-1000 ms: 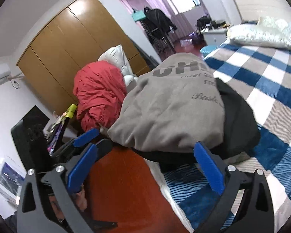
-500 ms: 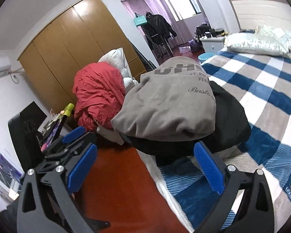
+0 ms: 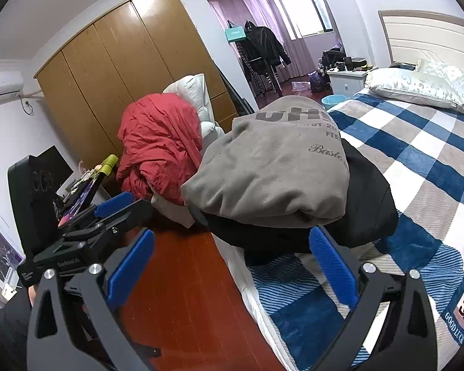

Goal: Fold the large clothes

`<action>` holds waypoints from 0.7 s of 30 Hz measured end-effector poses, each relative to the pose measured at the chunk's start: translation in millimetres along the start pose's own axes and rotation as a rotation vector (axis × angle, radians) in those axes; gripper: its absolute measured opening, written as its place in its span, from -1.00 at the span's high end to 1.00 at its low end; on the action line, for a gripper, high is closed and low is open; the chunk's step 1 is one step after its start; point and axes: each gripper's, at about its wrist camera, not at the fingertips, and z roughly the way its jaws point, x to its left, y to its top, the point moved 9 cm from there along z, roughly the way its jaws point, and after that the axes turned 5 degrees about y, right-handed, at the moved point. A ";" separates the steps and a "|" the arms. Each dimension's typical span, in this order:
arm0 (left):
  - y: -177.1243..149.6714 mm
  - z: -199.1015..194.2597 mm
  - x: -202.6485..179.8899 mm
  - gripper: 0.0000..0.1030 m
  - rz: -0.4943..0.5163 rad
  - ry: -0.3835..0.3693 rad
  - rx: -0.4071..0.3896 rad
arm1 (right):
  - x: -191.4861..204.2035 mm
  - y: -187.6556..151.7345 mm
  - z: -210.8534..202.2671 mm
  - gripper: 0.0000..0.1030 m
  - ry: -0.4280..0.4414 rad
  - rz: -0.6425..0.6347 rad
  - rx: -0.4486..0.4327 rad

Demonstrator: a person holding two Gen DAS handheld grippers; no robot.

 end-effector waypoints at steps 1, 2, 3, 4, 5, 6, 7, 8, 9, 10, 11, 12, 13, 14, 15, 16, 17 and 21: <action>-0.3 -0.3 0.1 -0.86 -0.001 0.000 -0.001 | 0.1 0.1 -0.3 -0.90 0.002 0.000 0.000; 0.0 -0.7 -0.1 -0.86 0.000 0.000 -0.002 | 0.1 0.2 -0.1 -0.90 0.002 -0.001 0.001; -0.5 -0.7 -0.1 -0.86 -0.002 -0.001 -0.002 | 0.2 0.2 0.2 -0.91 0.001 -0.002 0.001; -0.5 -0.6 -0.5 -0.86 -0.001 -0.001 0.000 | 0.3 0.3 0.4 -0.90 -0.002 -0.001 0.000; 0.4 0.1 -0.8 -0.86 0.002 -0.001 0.001 | -0.3 0.6 0.3 -0.91 -0.004 -0.001 -0.002; 0.5 -0.4 -0.6 -0.86 0.004 0.002 0.000 | -0.8 0.5 0.4 -0.90 -0.004 -0.001 -0.003; 0.5 -1.1 -0.4 -0.86 0.004 0.003 -0.002 | -0.9 0.6 0.7 -0.90 -0.003 0.000 -0.002; 0.8 -1.3 -0.6 -0.86 0.004 0.001 -0.002 | -0.9 0.5 0.7 -0.90 -0.004 -0.001 -0.001; 2.0 -0.6 -0.4 -0.86 0.005 0.000 -0.003 | -0.9 0.9 0.4 -0.90 -0.004 -0.005 -0.002; 2.1 -0.6 -0.3 -0.86 0.003 0.002 -0.003 | -0.6 1.3 0.1 -0.90 -0.004 -0.008 -0.004; 2.8 -0.9 0.5 -0.86 -0.001 0.003 -0.005 | -0.3 1.8 0.0 -0.90 -0.003 -0.010 -0.006; 4.2 0.0 0.5 -0.86 -0.003 0.002 -0.005 | -0.3 1.8 -0.2 -0.90 -0.004 -0.011 -0.006; 5.0 0.5 0.8 -0.86 -0.003 0.002 -0.004 | -0.5 1.6 -0.2 -0.90 -0.003 -0.010 -0.006; 5.6 1.5 1.2 -0.86 -0.001 0.004 -0.003 | -0.4 1.4 -0.2 -0.90 -0.003 -0.010 -0.006; 5.5 1.9 1.3 -0.86 0.004 0.006 -0.001 | -0.3 1.4 -0.8 -0.91 -0.004 -0.012 -0.006; 5.9 3.4 0.0 -0.86 0.007 0.007 0.000 | -0.3 1.6 -0.9 -0.90 -0.005 -0.013 -0.008; 6.0 2.9 0.1 -0.86 0.007 0.006 -0.001 | -0.7 1.4 -1.1 -0.90 -0.004 -0.011 -0.009; 7.7 5.9 -0.5 -0.86 0.001 -0.001 0.003 | -1.1 1.6 -2.3 -0.90 -0.001 -0.006 -0.011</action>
